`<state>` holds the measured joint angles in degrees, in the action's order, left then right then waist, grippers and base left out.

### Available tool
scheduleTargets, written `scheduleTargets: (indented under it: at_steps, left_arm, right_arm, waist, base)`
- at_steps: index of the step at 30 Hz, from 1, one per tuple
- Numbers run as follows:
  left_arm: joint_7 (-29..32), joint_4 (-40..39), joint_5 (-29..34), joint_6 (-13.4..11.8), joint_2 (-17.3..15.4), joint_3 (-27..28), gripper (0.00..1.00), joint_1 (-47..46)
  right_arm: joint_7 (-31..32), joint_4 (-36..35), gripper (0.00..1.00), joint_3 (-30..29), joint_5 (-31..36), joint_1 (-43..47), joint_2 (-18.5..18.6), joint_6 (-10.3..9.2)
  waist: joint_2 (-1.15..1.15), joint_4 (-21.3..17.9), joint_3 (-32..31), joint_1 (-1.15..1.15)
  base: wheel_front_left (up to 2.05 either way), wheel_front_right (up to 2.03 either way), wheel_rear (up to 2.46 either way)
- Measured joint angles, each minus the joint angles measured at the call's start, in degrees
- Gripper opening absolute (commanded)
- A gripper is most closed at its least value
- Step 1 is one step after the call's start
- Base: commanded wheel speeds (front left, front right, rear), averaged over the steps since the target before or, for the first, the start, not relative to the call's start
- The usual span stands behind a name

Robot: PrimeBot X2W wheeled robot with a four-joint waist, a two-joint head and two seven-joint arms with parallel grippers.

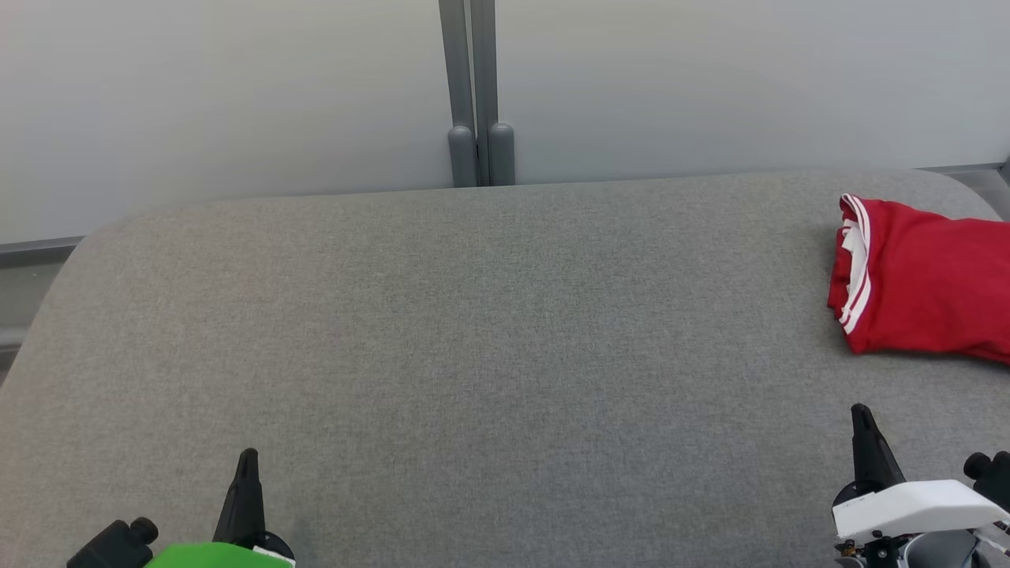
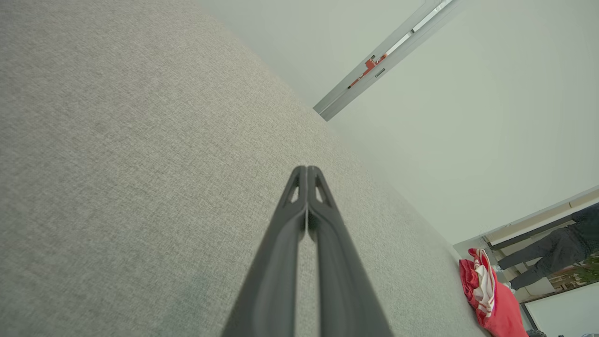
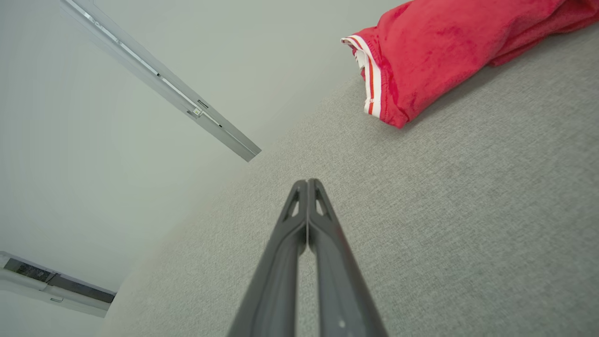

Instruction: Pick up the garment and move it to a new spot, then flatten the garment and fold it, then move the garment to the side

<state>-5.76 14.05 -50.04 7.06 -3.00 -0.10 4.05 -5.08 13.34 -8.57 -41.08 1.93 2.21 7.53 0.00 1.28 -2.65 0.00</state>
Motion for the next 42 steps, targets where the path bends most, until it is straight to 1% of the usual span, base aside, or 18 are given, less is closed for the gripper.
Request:
scheduleTargets:
  at_steps: [20,42]
  left_arm:
    - [3.5,0.0,-13.1,0.0,-0.1,1.7,0.00,-2.7]
    - [6.7,0.0,-24.8,0.1,-0.2,3.3,0.00,-5.5]
  right_arm:
    - [3.5,0.2,0.00,0.6,-15.6,-2.3,0.2,0.00]
    - [6.6,0.3,0.00,1.2,-29.5,-4.6,0.3,-0.04]
  waist:
    - [0.00,-0.3,0.7,0.00]
    - [0.00,-0.6,1.4,0.00]
  base:
    - [0.00,0.00,0.00]
    - [0.00,0.00,0.00]
